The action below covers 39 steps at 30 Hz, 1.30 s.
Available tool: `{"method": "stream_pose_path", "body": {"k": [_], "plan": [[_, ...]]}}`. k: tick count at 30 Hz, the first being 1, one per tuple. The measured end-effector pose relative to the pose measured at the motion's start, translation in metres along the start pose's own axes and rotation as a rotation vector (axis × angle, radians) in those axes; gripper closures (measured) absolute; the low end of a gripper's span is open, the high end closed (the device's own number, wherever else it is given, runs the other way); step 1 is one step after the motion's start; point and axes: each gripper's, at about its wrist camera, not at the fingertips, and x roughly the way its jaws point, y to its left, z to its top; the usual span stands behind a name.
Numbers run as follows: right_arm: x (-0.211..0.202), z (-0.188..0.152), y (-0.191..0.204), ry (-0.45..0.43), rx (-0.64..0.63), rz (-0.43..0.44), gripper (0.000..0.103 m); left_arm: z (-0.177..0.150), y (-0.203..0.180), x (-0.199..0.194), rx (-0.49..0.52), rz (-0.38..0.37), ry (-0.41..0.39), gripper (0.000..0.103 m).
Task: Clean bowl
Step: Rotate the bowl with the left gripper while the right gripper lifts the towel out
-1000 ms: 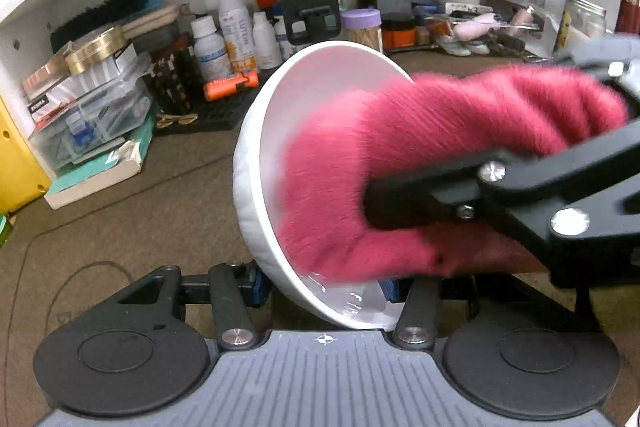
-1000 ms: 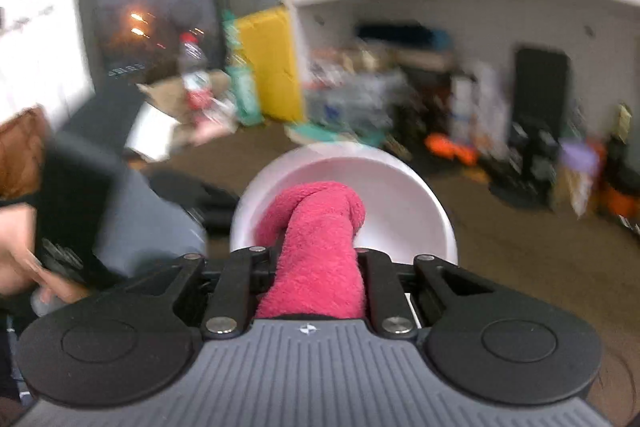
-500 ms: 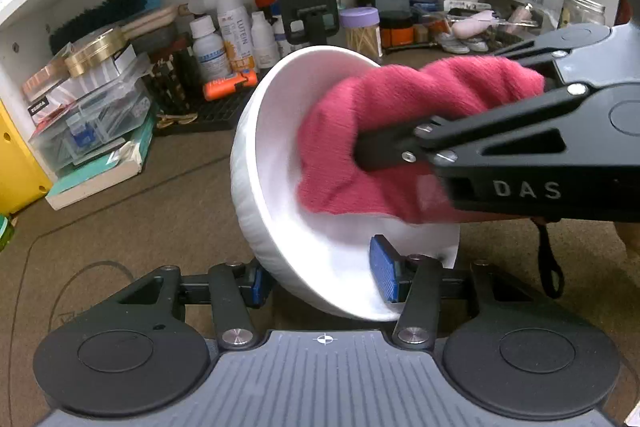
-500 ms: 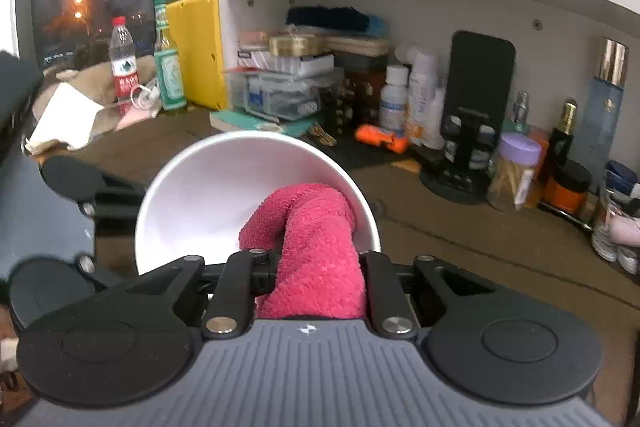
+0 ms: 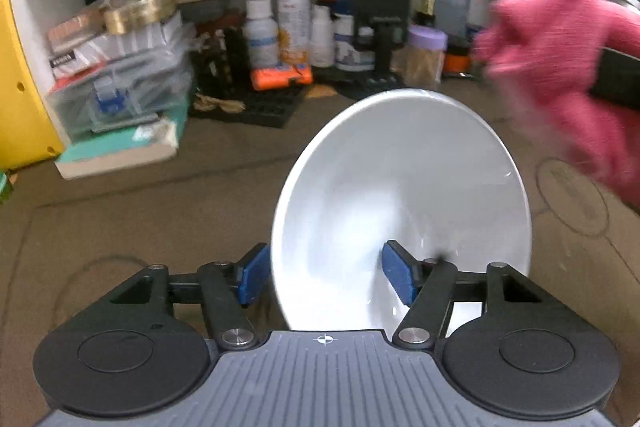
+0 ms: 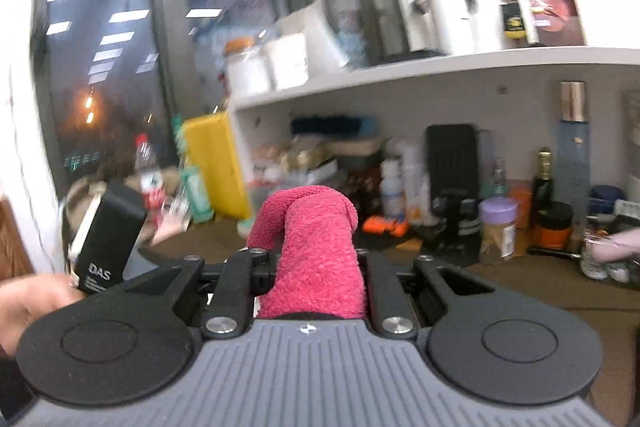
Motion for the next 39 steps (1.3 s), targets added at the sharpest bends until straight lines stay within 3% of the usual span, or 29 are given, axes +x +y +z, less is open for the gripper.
{"method": "stream_pose_path", "body": {"k": [2,4,7,10,12,14,17,18,23,24,26,29,31,33,34,37,39], "plan": [[-0.003,-0.001,-0.013,-0.007,0.041,-0.017,0.085,0.009,0.004,0.004,0.001,0.041,0.007,0.039],[-0.001,-0.006,-0.020,-0.002,0.062,-0.032,0.085,0.017,0.011,0.008,-0.009,0.070,0.009,0.024],[0.003,-0.016,-0.029,0.007,0.093,-0.040,0.085,0.025,0.014,0.003,0.019,0.101,0.001,0.023],[0.005,-0.027,-0.039,0.002,0.125,-0.055,0.085,0.024,0.008,-0.022,0.106,0.102,-0.065,0.014],[0.005,-0.034,-0.050,0.001,0.172,-0.051,0.085,0.013,-0.005,-0.045,0.251,0.105,-0.131,0.006],[0.007,-0.042,-0.062,0.006,0.216,-0.051,0.085,-0.010,-0.027,-0.068,0.511,0.115,-0.190,0.001],[0.013,-0.054,-0.076,0.026,0.273,-0.048,0.085,-0.046,-0.060,-0.079,0.902,0.107,-0.181,0.000],[0.014,-0.056,-0.079,0.034,0.286,-0.048,0.085,-0.052,-0.068,-0.078,0.984,0.100,-0.164,0.000],[0.018,-0.061,-0.082,0.056,0.308,-0.040,0.085,-0.051,-0.086,-0.047,1.154,0.059,-0.047,0.001],[0.019,-0.063,-0.082,0.064,0.308,-0.040,0.085,-0.050,-0.089,-0.040,1.187,0.050,-0.023,0.005],[0.020,-0.066,-0.080,0.082,0.307,-0.040,0.084,-0.044,-0.094,-0.025,1.229,0.037,0.036,0.029],[0.020,-0.067,-0.080,0.089,0.308,-0.030,0.084,-0.022,-0.091,-0.008,1.191,0.052,0.077,0.043],[0.020,-0.068,-0.082,0.091,0.321,-0.027,0.084,-0.013,-0.089,-0.001,1.195,0.061,0.087,0.042],[0.022,-0.068,-0.083,0.098,0.326,-0.023,0.082,-0.008,-0.090,0.005,1.205,0.075,0.103,0.051],[0.022,-0.068,-0.083,0.101,0.327,-0.022,0.082,-0.009,-0.091,0.010,1.198,0.087,0.129,0.084],[0.023,-0.068,-0.083,0.106,0.332,-0.022,0.081,-0.015,-0.091,0.022,1.177,0.151,0.127,0.090],[0.022,-0.069,-0.084,0.101,0.334,-0.023,0.081,0.006,-0.078,0.024,1.020,0.097,0.155,0.090]]}}
